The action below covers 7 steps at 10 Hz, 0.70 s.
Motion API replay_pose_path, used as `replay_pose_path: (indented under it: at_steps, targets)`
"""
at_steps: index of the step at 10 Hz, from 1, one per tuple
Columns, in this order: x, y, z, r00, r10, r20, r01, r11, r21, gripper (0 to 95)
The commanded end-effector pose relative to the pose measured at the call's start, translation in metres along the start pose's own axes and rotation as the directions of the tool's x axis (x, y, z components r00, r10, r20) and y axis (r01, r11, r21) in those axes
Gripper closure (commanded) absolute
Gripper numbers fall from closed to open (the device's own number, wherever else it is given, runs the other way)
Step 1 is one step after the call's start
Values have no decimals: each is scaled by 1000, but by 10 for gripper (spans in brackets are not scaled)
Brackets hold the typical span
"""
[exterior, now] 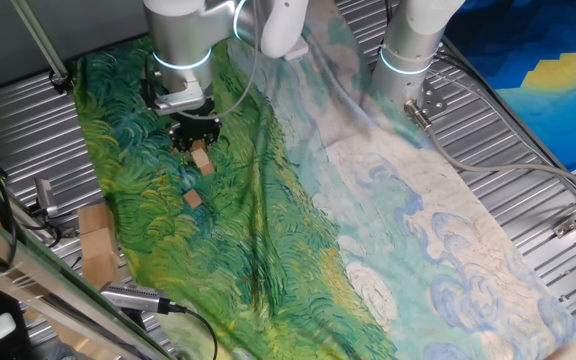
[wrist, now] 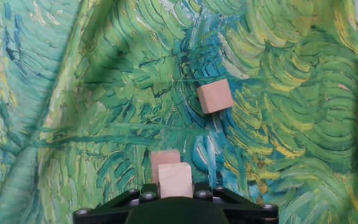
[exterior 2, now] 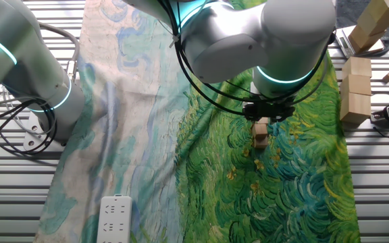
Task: Stack the blocks into a pyramid shape
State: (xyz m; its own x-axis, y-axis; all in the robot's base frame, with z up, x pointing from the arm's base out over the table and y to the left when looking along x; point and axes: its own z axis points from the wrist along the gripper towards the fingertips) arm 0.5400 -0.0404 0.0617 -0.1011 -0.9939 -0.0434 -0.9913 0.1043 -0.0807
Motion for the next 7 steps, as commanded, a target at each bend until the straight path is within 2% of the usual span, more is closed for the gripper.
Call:
replay_pose_path:
  at_steps: [1, 6, 7]
  targets:
    - [0, 0, 0, 1000, 3, 5, -3, 1000, -5, 570]
    - [-8, 0, -22, 999, 40, -7, -40, 999, -13, 570]
    - [-10, -5, -24, 999, 44, -5, -44, 999, -10, 950]
